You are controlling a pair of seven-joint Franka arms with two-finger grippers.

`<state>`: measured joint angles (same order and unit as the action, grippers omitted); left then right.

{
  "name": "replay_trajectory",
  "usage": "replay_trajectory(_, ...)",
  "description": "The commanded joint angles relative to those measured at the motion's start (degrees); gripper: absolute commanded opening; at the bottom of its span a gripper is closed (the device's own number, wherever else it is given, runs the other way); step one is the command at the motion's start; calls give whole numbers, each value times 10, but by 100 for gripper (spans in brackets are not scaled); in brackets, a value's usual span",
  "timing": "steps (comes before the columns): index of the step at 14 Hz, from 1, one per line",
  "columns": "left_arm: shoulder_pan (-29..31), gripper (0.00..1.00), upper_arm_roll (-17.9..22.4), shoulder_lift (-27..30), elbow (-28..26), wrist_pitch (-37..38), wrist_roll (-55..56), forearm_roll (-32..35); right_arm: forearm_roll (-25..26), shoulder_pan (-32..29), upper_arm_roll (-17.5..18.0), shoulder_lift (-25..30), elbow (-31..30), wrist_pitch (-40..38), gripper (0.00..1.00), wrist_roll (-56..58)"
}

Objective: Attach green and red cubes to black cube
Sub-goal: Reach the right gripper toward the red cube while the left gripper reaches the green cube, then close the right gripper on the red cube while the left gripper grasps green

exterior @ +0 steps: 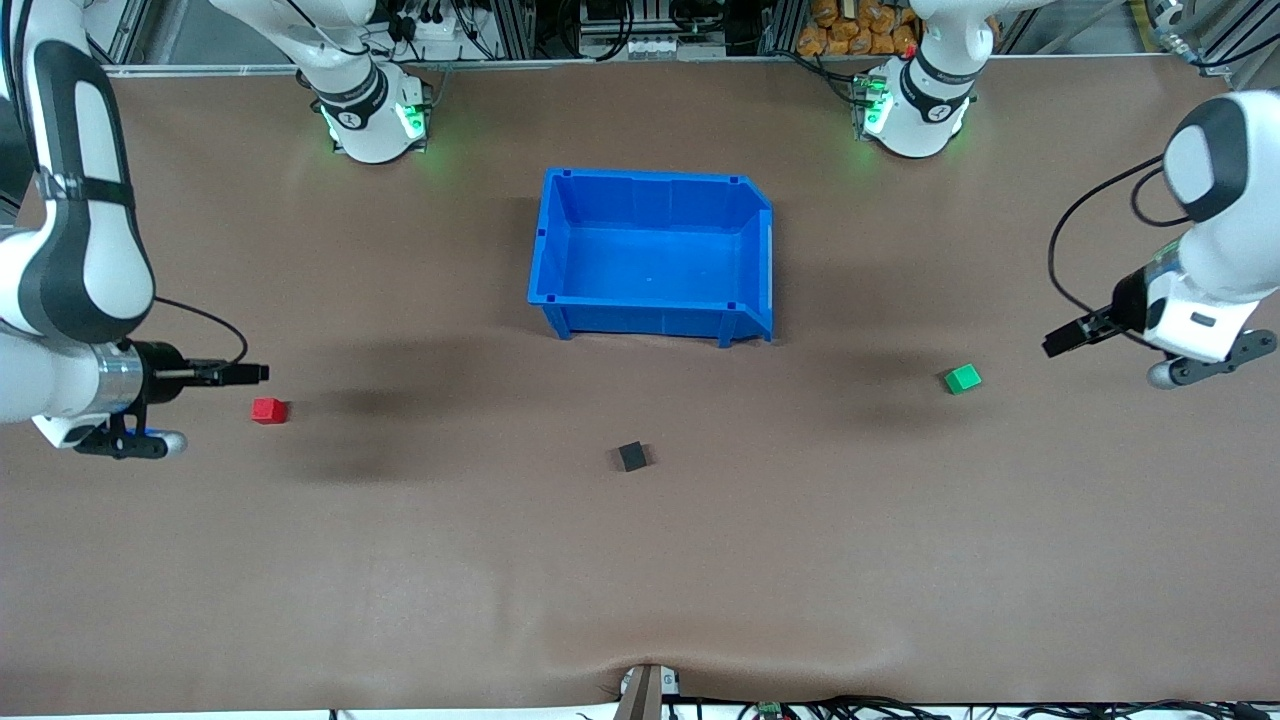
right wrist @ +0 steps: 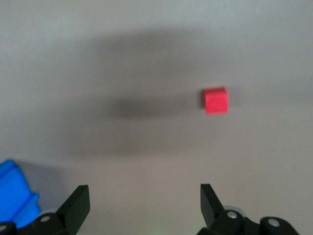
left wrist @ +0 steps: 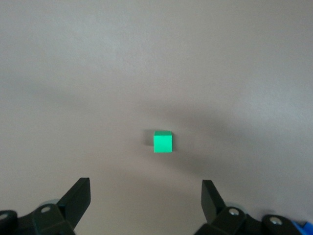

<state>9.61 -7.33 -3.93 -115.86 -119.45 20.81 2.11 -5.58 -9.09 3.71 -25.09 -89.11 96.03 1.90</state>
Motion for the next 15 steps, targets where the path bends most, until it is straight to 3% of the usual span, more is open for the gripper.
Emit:
replay_trajectory(1,-1,100,-8,-33,-8,-41,72,-1,-9,-15,7,-20,8,51,100,31)
replay_trajectory(4,-13,100,-10,-63,-10,-69,103,-1,-9,-38,7,-52,-4,155,100,160)
replay_trajectory(8,-13,100,-9,-83,-66,-171,98,1,-9,-50,8,-56,-78,351,100,190)
replay_trajectory(12,-13,100,-9,-111,-99,-237,98,26,-10,-59,8,-66,-88,353,100,274)
replay_trajectory(15,-8,100,-9,-124,-110,-243,90,82,-10,-75,8,-66,-123,353,100,296)
